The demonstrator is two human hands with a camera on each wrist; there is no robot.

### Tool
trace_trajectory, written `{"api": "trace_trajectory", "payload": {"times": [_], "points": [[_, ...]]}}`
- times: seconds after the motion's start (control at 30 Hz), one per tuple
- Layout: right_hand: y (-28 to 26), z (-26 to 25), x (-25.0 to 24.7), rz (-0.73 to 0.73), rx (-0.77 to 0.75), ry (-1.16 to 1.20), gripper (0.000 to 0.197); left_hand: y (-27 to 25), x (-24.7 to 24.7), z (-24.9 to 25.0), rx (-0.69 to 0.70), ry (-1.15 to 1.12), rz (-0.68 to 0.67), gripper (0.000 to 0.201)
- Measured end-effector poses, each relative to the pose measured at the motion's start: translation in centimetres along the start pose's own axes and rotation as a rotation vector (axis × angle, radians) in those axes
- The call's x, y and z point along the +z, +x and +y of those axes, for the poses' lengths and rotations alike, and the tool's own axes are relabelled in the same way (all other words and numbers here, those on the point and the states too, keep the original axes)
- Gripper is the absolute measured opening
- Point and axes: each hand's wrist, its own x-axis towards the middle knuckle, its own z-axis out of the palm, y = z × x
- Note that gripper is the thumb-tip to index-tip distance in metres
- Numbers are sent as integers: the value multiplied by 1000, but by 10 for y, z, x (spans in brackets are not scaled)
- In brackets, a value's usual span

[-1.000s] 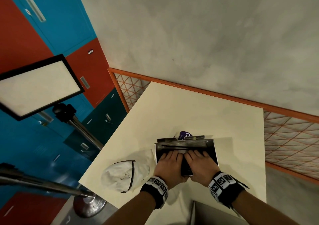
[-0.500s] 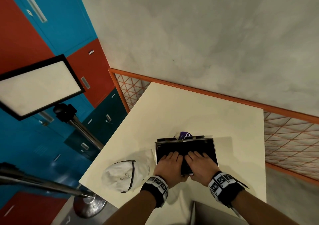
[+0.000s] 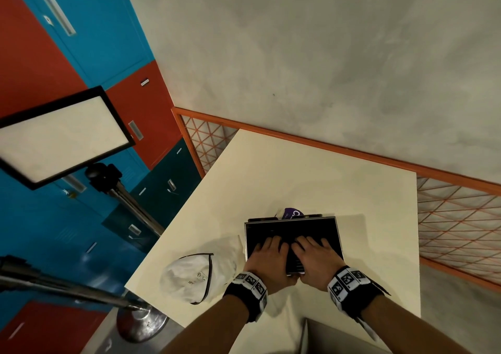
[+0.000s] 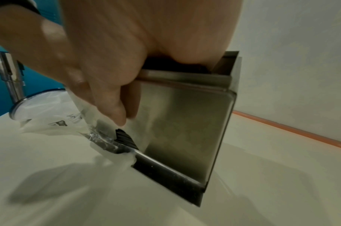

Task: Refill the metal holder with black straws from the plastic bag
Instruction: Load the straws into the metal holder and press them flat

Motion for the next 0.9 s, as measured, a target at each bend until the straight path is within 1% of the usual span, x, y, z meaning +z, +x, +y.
{"api": "trace_trajectory", "payload": {"times": [0.17, 0.37, 0.53, 0.73, 0.9], "points": [[4, 3, 0, 5, 20, 44, 77, 4, -2, -1, -36, 11, -15, 83], [5, 4, -2, -16, 36, 56, 77, 6, -2, -1, -55, 6, -45, 85], [5, 4, -1, -14, 32, 72, 74, 5, -4, 0, -40, 18, 2, 77], [2, 5, 4, 34, 17, 17, 66, 3, -7, 1, -33, 16, -5, 74], [2, 3, 5, 22, 28, 33, 66, 0, -8, 2, -12, 64, 33, 71]]}}
